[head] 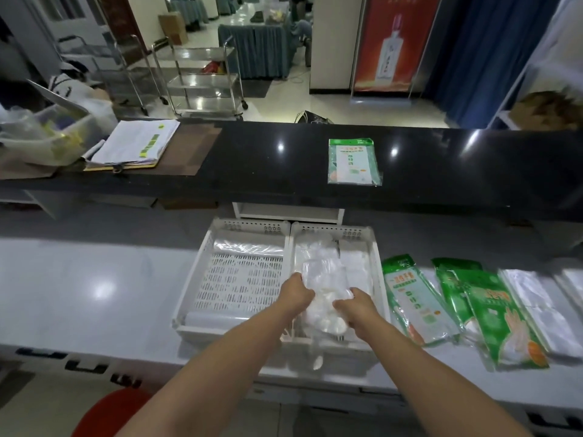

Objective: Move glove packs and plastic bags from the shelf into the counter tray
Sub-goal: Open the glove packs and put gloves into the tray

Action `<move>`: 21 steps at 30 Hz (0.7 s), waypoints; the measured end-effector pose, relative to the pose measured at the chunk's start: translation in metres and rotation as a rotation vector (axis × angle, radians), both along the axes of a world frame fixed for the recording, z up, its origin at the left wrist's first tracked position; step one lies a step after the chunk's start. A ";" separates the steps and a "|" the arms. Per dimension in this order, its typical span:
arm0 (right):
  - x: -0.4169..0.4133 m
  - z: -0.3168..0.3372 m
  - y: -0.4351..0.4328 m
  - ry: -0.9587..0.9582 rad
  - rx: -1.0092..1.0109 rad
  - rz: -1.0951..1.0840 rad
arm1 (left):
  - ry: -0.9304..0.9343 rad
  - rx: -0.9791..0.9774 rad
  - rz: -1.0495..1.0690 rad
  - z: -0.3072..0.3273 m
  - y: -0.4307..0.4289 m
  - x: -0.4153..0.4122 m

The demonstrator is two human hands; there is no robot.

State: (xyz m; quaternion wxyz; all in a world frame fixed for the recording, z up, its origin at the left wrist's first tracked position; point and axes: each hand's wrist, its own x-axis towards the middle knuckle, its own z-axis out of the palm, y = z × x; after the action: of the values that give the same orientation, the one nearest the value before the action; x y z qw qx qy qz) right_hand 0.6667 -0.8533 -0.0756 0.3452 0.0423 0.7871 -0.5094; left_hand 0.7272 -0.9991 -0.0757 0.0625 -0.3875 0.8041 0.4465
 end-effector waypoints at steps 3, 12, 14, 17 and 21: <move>-0.001 -0.013 -0.007 -0.028 0.077 0.040 | -0.041 -0.029 -0.075 -0.013 -0.002 -0.006; 0.004 -0.030 -0.014 -0.051 0.228 0.174 | -0.180 -0.248 -0.242 -0.038 0.008 -0.004; 0.005 -0.032 -0.015 -0.039 0.241 0.212 | -0.132 -0.287 -0.281 -0.043 0.011 -0.002; 0.004 -0.036 -0.014 -0.043 0.231 0.255 | -0.169 -0.468 -0.475 -0.034 0.012 0.003; 0.000 -0.034 -0.011 0.022 0.280 0.360 | -0.135 -0.679 -0.554 -0.040 0.011 0.008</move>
State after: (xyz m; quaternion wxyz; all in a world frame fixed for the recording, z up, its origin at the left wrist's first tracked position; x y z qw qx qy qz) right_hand 0.6671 -0.8645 -0.1093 0.4127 -0.0571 0.8487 -0.3258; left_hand 0.7352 -0.9879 -0.1155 0.1010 -0.1843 0.9728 0.0971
